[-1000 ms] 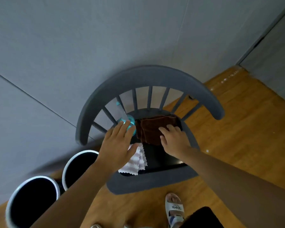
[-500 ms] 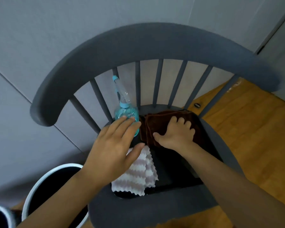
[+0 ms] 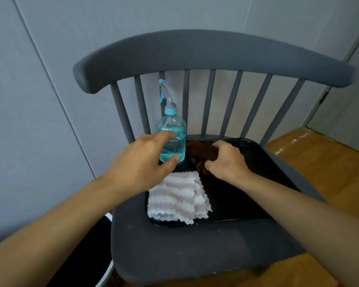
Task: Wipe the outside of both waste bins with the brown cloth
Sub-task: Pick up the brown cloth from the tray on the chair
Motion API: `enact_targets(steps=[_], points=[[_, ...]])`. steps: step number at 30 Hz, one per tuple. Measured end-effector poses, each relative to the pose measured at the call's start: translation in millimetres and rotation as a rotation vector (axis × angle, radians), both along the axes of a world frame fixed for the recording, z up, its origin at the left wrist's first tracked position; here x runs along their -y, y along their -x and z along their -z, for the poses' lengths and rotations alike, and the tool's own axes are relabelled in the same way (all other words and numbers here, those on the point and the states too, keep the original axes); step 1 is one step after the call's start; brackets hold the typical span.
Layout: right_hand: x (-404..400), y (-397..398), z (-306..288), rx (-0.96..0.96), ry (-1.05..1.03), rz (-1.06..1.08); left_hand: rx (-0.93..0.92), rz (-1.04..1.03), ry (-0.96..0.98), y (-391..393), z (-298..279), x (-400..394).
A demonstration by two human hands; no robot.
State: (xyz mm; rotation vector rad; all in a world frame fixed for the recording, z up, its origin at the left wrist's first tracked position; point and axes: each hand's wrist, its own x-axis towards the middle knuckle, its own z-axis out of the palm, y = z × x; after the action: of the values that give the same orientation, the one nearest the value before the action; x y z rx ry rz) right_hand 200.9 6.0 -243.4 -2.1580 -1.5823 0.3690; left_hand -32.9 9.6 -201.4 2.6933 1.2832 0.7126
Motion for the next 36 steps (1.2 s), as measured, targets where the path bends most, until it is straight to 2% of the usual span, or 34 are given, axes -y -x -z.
enact_targets(steps=[6, 11, 14, 17, 20, 25, 29, 32, 34, 36], points=[[42.0, 16.8, -31.9, 0.054, -0.23, -0.304, 0.039, 0.042, 0.026, 0.7, -17.0, 25.2], [82.8, 50.9, -67.3, 0.108, -0.265, -0.558, 0.022, 0.129, 0.086, 12.7, -40.8, 49.0], [102.9, 67.2, -87.2, 0.082, -0.315, -0.59, 0.047, 0.152, 0.192, 33.0, -53.1, 68.3], [124.8, 79.6, -99.0, 0.042, -0.372, -0.554, 0.103, 0.174, 0.208, 59.2, -58.8, 90.4], [146.2, 92.1, -100.9, -0.094, -0.432, -0.495, 0.224, 0.152, 0.196, 84.4, -58.6, 117.7], [186.4, 123.5, -94.9, -0.332, -0.311, -0.682, 0.409, 0.144, 0.196, 113.6, -51.9, 157.9], [202.2, 143.7, -97.4, -0.745, -0.253, -0.751, 0.536, 0.208, 0.232, 135.1, -53.1, 178.2], [209.0, 161.8, -91.6, -0.906, -0.14, -0.782, 0.562, 0.201, 0.235, 145.0, -50.7, 187.0], [211.5, 175.7, -83.0, -0.946, -0.121, -0.74, 0.516, 0.14, 0.148, 150.3, -44.5, 187.7], [209.9, 185.2, -72.9, -0.792, -0.182, -0.673, 0.473, 0.069, 0.093, 157.5, -39.3, 186.7]])
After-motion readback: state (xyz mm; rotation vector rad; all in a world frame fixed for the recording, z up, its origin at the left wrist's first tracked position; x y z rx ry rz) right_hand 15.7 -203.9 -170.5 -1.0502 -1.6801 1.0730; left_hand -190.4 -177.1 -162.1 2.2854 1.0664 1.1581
